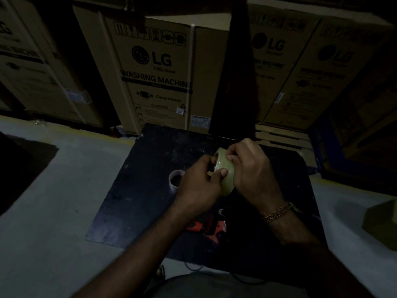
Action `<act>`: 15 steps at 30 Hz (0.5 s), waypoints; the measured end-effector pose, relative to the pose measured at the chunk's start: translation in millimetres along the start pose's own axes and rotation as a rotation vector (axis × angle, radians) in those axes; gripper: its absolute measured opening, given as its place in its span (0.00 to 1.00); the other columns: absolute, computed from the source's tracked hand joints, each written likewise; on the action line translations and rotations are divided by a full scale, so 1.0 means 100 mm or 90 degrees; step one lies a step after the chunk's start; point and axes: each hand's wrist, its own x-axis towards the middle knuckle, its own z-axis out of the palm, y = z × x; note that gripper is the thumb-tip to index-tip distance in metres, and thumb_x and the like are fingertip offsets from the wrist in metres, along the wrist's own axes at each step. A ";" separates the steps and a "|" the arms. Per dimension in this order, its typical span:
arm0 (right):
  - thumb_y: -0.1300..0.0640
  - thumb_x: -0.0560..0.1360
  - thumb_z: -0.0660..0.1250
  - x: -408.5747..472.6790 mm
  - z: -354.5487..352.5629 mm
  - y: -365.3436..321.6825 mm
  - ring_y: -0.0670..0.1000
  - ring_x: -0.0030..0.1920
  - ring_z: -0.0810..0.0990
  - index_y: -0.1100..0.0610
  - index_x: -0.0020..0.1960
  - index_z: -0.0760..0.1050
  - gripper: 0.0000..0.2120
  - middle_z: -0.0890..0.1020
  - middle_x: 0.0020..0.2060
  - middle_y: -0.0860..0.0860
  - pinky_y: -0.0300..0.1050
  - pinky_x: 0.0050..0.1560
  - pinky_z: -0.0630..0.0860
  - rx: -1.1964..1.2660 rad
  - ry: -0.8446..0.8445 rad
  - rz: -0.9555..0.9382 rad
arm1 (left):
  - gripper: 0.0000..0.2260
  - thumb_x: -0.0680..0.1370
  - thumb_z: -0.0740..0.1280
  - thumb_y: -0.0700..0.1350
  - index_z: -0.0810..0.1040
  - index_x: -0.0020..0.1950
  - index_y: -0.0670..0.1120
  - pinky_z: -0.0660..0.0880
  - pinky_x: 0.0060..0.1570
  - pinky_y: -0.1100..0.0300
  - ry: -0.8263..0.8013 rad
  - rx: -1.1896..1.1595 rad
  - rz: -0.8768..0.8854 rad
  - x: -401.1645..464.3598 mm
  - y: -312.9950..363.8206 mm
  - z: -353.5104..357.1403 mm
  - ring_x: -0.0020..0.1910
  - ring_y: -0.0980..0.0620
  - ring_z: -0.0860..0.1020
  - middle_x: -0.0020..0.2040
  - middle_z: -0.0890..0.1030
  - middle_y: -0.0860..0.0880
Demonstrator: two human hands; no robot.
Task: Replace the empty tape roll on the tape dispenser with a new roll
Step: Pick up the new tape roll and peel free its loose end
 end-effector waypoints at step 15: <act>0.57 0.80 0.72 -0.02 -0.27 -0.22 0.44 0.50 0.86 0.52 0.63 0.83 0.12 0.86 0.51 0.46 0.43 0.48 0.86 0.309 0.098 0.319 | 0.09 0.80 0.72 0.40 0.77 0.59 0.47 0.82 0.55 0.56 -0.009 -0.221 0.107 0.04 0.00 0.00 0.55 0.55 0.84 0.53 0.85 0.53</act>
